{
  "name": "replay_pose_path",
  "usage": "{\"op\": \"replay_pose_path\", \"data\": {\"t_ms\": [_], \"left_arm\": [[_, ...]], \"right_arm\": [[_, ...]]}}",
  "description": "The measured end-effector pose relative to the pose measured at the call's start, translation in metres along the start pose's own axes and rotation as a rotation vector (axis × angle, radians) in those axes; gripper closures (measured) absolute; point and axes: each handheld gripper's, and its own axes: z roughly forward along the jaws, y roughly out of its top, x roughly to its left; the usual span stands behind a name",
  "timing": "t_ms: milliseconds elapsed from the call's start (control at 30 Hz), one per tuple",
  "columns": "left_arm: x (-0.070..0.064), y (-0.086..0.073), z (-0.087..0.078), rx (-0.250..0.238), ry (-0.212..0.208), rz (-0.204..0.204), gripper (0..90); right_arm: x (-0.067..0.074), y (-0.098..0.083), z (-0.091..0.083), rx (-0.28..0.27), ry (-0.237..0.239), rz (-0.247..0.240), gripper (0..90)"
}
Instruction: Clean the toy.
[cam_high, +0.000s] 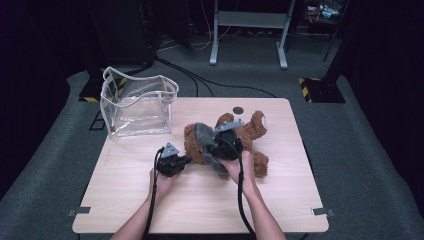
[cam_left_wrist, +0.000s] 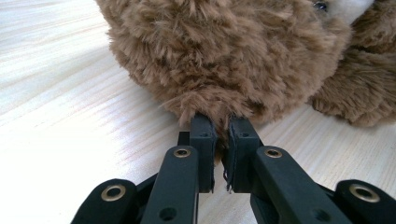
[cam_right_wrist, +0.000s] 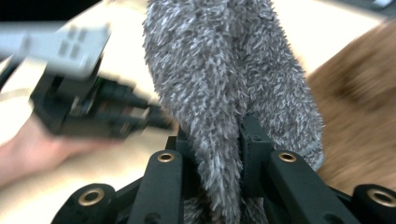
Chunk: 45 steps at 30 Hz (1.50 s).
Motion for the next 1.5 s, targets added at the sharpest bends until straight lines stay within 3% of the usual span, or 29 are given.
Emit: {"op": "replay_pose_path", "data": {"t_ms": [200, 233, 367, 400, 433, 567, 633, 800, 1000, 1167, 1233, 1433, 1500], "left_arm": [[0.0, 0.0, -0.001, 0.003, -0.004, 0.011, 83.5], [-0.001, 0.0, -0.001, 0.004, -0.003, 0.011, 83.6], [-0.001, 0.0, -0.001, -0.002, -0.001, 0.012, 83.6], [0.0, 0.0, -0.001, 0.003, 0.0, 0.034, 83.6], [-0.001, 0.0, -0.001, 0.001, -0.001, 0.019, 83.6], [0.0, 0.0, -0.001, 0.003, -0.002, 0.033, 83.6], [-0.001, 0.0, -0.001, -0.004, -0.005, 0.009, 83.6], [0.0, 0.0, -0.002, 0.004, -0.005, 0.023, 83.5], [0.001, -0.001, -0.002, -0.019, -0.016, -0.004, 83.5], [0.002, -0.001, -0.003, -0.017, -0.021, -0.001, 83.5], [0.002, -0.001, -0.002, -0.017, -0.022, -0.005, 83.5], [0.003, -0.001, -0.003, -0.034, -0.035, -0.02, 83.5], [0.004, -0.001, -0.004, -0.029, -0.041, -0.018, 83.5]], "right_arm": [[-0.018, 0.041, 0.014, -0.003, -0.086, 0.057, 73.9], [-0.022, 0.045, 0.02, 0.008, -0.091, 0.034, 73.8], [-0.025, 0.047, 0.043, 0.065, -0.066, 0.066, 73.9], [-0.024, 0.046, 0.046, 0.073, -0.044, 0.077, 73.9], [-0.022, 0.044, 0.048, 0.074, -0.026, 0.079, 73.9], [-0.011, 0.036, 0.044, 0.074, 0.001, 0.05, 74.0], [-0.006, 0.03, 0.04, 0.069, 0.011, 0.027, 73.9], [0.007, 0.012, 0.031, 0.067, 0.042, 0.011, 74.0], [0.019, -0.007, 0.021, 0.03, 0.06, -0.009, 74.0], [0.031, -0.023, 0.031, 0.072, 0.046, -0.044, 74.0], [0.032, -0.029, 0.036, 0.093, 0.057, -0.021, 74.0], [0.034, -0.04, 0.047, 0.137, 0.067, -0.02, 73.9], [0.034, -0.046, 0.051, 0.168, 0.075, 0.009, 73.8]]}}
